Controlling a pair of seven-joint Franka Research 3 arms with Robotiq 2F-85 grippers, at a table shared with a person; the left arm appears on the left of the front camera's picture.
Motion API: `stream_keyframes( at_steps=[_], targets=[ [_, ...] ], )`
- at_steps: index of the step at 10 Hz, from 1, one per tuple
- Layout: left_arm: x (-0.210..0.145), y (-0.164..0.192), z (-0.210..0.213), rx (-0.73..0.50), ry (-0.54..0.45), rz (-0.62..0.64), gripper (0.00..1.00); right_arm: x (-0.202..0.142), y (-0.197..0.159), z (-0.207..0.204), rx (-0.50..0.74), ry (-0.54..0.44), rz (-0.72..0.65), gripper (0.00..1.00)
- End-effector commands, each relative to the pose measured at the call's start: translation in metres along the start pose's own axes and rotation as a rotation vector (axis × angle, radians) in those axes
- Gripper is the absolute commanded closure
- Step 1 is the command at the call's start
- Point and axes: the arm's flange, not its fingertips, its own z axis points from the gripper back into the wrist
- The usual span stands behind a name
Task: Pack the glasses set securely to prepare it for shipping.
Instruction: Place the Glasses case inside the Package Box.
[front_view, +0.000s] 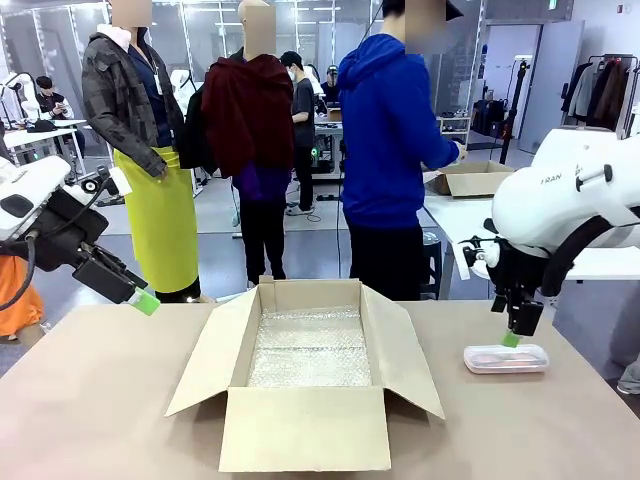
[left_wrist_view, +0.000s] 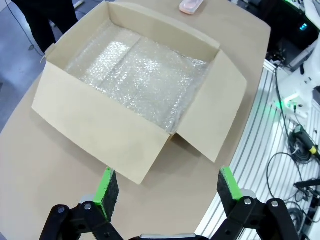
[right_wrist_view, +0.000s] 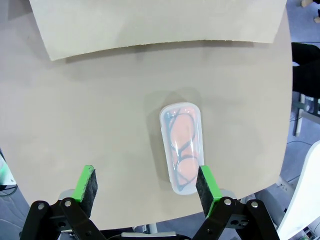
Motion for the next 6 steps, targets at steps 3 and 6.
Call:
stream_keyframes(
  at_steps=[3,6],
  targets=[
    [0.000,0.000,0.002,-0.011,-0.003,-0.001,0.00,-0.029,-0.037,-0.045,0.024,0.023,0.129,0.00],
    [0.000,0.000,0.002,-0.011,-0.003,-0.001,0.00,-0.044,-0.051,-0.073,0.067,0.018,0.139,0.00]
  ],
)
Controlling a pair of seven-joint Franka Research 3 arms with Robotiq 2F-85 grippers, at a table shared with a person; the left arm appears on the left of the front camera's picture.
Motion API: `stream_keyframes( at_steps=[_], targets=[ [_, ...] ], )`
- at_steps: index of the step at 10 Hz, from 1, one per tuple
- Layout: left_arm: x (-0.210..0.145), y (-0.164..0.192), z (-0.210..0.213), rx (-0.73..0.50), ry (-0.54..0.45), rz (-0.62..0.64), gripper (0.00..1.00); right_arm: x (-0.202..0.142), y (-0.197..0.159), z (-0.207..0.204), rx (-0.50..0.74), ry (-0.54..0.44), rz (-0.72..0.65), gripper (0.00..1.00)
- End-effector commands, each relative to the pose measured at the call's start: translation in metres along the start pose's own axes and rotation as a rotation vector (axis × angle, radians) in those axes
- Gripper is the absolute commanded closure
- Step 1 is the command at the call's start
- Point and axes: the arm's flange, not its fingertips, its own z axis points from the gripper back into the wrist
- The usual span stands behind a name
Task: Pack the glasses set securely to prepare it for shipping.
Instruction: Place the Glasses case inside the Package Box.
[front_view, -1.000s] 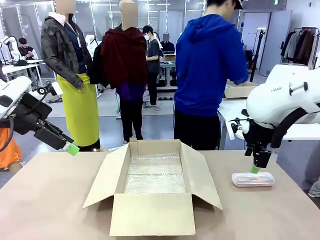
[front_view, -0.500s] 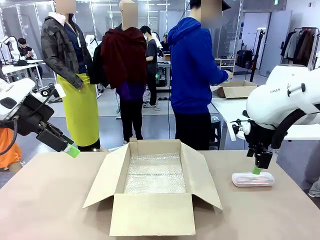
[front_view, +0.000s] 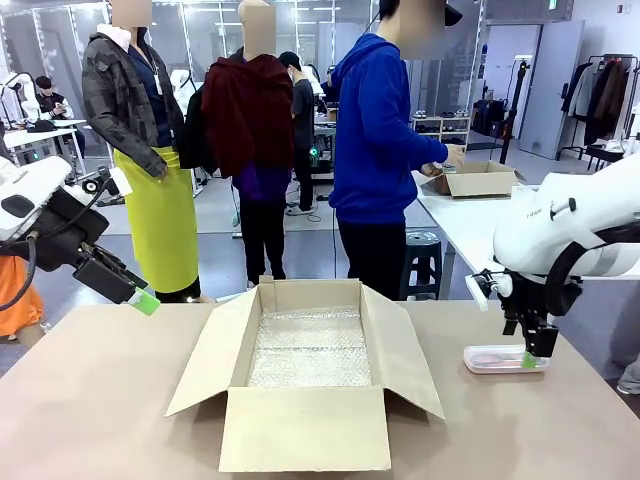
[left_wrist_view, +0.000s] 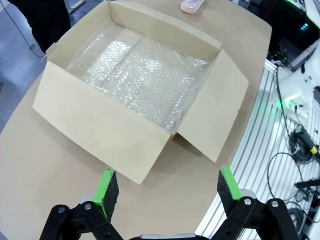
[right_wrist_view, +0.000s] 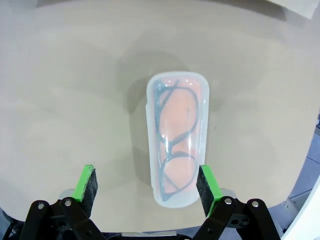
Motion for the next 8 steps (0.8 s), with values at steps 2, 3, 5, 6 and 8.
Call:
stream_keyframes(
  at_steps=[2,3,5,6,8],
  targets=[
    [0.000,0.000,0.002,-0.014,-0.005,-0.001,0.00,-0.008,-0.015,-0.018,0.003,-0.026,0.014,0.00],
    [0.000,0.000,0.002,-0.014,-0.005,-0.001,0.00,-0.011,-0.018,-0.023,-0.019,-0.022,0.019,0.00],
    [0.000,0.000,0.002,-0.014,-0.005,-0.001,0.00,-0.016,-0.023,-0.037,-0.010,-0.028,0.034,0.00],
    [0.000,0.000,0.002,-0.014,-0.005,-0.001,0.00,-0.018,-0.026,-0.043,-0.023,-0.036,0.029,0.00],
    [0.000,0.000,0.002,-0.014,-0.005,-0.001,0.00,-0.020,-0.029,-0.052,-0.020,-0.054,0.036,0.00]
  ],
)
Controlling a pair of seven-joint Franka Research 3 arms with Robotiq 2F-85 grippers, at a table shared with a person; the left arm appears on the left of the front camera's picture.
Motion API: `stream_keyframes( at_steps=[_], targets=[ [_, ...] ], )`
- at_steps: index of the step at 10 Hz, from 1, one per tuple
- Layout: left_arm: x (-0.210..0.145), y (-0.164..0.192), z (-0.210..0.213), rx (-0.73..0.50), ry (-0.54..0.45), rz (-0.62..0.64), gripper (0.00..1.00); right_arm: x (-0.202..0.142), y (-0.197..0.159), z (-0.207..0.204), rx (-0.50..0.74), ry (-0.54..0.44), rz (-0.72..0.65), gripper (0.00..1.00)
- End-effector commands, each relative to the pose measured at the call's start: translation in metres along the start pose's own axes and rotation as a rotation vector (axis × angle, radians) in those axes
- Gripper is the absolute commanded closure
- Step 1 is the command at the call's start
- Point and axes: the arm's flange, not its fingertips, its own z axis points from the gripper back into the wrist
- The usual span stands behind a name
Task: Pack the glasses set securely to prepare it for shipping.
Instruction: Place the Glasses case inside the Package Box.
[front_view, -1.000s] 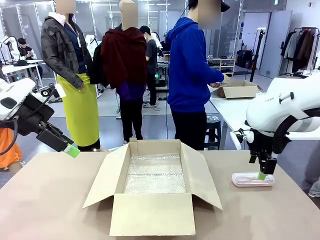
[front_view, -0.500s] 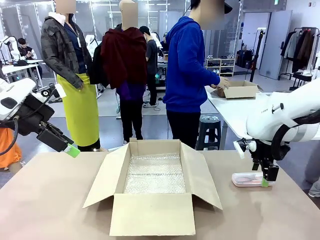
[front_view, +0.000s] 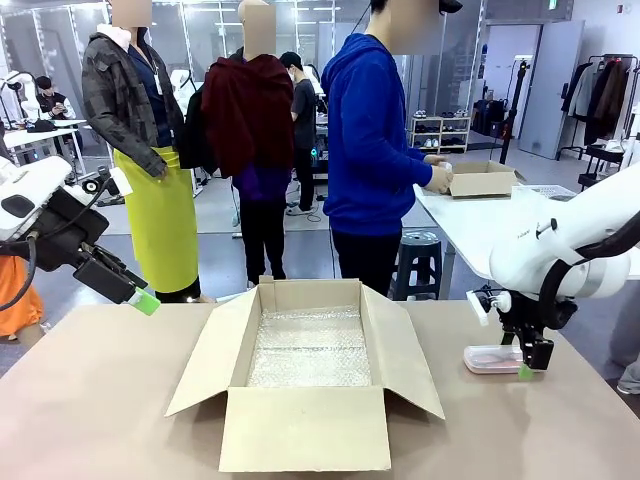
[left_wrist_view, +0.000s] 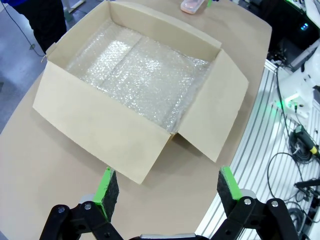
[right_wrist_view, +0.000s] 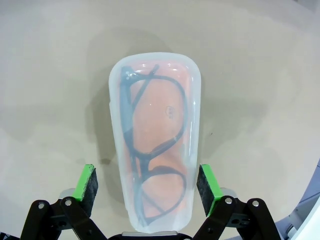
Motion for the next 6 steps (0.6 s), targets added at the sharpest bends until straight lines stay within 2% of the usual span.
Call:
stream_keyframes(
  at_steps=[1,6],
  targets=[
    [0.0002,-0.0003,0.0018,-0.015,-0.006,-0.001,0.00,-0.0021,-0.0041,-0.0047,-0.008,-0.035,0.022,0.00],
    [0.0002,-0.0003,0.0018,-0.015,-0.006,-0.001,0.00,0.0002,-0.0019,0.0018,-0.024,-0.032,0.006,0.47]
  ],
)
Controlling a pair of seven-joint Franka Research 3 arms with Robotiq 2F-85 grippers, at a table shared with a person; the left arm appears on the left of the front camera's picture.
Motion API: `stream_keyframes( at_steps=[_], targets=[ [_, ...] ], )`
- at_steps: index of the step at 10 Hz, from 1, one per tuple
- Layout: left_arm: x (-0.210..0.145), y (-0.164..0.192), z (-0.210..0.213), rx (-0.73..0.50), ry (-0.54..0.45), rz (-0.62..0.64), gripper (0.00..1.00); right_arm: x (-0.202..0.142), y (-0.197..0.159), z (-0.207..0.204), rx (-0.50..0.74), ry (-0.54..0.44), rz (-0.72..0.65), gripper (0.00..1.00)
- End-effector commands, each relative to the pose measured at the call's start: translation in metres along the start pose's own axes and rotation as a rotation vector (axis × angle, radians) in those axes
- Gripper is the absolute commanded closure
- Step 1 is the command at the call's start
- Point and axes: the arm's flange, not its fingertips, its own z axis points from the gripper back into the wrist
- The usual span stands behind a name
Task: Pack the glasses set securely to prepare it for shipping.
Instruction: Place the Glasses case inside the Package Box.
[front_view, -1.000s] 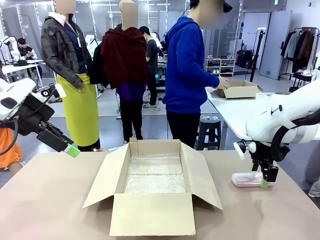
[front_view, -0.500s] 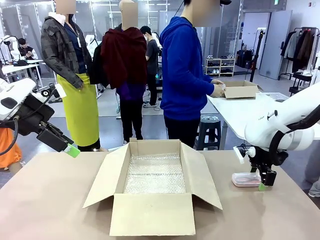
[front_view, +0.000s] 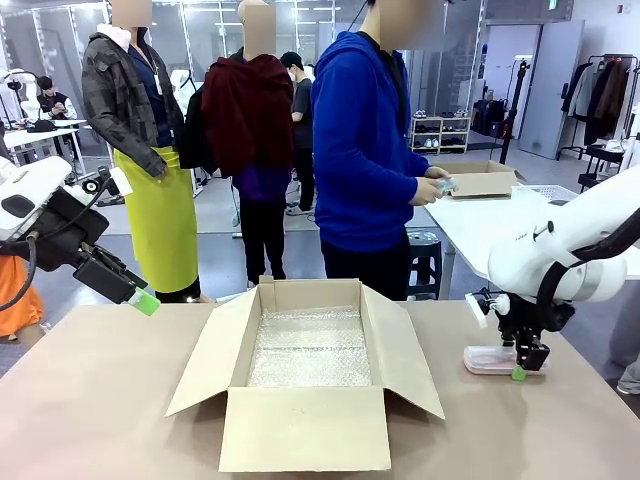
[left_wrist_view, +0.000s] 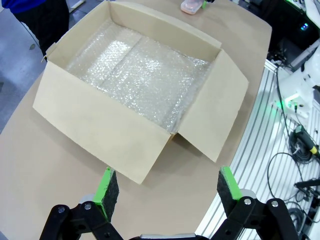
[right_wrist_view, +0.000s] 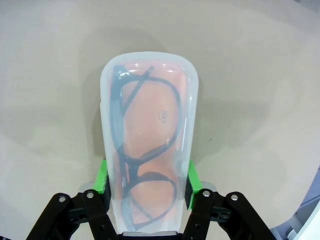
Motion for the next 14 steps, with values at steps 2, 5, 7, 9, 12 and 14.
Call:
stream_keyframes(
  at_steps=[2,5,7,9,12,14],
  targets=[
    [0.000,0.000,0.002,-0.015,-0.006,-0.001,0.00,0.004,0.007,0.035,-0.035,-0.037,-0.029,0.59],
    [0.000,0.000,0.002,-0.015,-0.006,-0.001,0.00,0.036,0.024,0.116,-0.049,-0.068,-0.053,0.59],
    [0.000,0.000,0.002,-0.015,-0.006,-0.001,0.00,0.072,0.029,0.153,-0.043,-0.063,-0.072,0.59],
    [0.000,0.000,0.002,-0.015,-0.006,-0.001,0.00,0.116,0.021,0.169,-0.045,-0.037,-0.107,0.59],
    [0.000,0.000,0.002,-0.015,-0.006,-0.001,0.00,0.225,-0.010,0.172,-0.080,-0.069,-0.165,0.59],
    [0.000,0.000,0.002,-0.015,-0.006,-0.001,0.00,0.298,-0.029,0.157,-0.089,-0.015,-0.173,0.59]
  ],
)
